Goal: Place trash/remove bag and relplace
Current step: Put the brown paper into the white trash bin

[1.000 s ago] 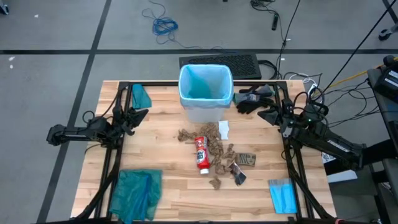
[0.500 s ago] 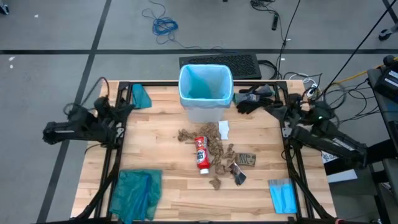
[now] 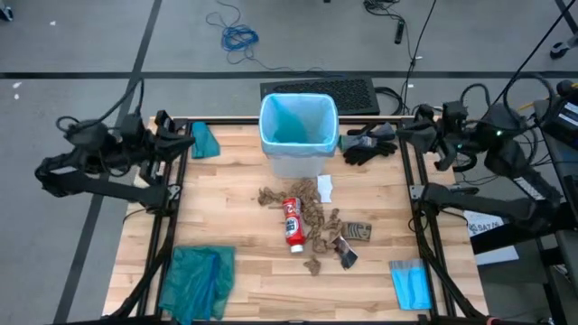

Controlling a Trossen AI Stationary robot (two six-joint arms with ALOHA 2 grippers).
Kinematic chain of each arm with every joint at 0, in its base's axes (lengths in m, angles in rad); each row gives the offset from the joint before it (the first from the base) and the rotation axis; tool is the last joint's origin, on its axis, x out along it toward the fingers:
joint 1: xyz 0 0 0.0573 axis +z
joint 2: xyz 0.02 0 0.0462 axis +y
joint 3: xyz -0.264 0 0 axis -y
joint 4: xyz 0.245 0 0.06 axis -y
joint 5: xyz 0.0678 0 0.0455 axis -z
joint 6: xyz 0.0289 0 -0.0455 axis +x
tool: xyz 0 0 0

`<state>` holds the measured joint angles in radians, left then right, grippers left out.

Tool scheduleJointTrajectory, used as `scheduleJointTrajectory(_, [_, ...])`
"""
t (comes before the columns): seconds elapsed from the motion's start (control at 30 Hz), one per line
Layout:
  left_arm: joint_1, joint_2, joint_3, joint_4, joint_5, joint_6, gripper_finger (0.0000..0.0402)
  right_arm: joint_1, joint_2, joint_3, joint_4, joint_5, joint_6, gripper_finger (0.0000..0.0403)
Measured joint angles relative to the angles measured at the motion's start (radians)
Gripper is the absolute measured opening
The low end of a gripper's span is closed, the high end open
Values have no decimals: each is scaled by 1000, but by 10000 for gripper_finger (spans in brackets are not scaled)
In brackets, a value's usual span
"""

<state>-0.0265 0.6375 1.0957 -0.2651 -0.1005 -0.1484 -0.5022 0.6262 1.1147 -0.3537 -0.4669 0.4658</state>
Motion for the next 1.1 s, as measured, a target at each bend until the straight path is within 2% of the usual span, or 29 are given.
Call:
scheduleJointTrajectory(0.17, [0, 90, 110, -68, 1, 26, 0, 0, 99, 121, -131, -12, -69, 2])
scheduleJointTrajectory(0.3, [0, 125, 141, -131, 1, 30, 0, 0, 133, 139, -152, -28, -93, 2])
scheduleJointTrajectory(0.43, [0, 144, 142, -298, 8, -56, 0, 0, 155, 139, -203, -42, -118, 2])
scheduleJointTrajectory(0.5, [0, 168, 142, -401, 48, -108, 0, 0, 161, 139, -238, -42, -143, 2])
scheduleJointTrajectory(0.63, [0, 286, 142, -502, 111, -133, 0, 0, 164, 139, -255, -40, -174, 2])
scheduleJointTrajectory(0.77, [0, 415, 140, -517, 130, -135, 0, 0, 164, 139, -255, -38, -183, 2])
scheduleJointTrajectory(0.93, [-4, 534, 142, -635, 260, -154, 0, 0, 164, 139, -288, -37, -183, 2])
scheduleJointTrajectory(1.0, [-16, 583, 140, -681, 266, -152, 0, 0, 164, 139, -320, -37, -189, 2])
scheduleJointTrajectory(1.1, [-22, 630, 114, -682, 216, -136, 0, 0, 164, 139, -358, -36, -217, 2])
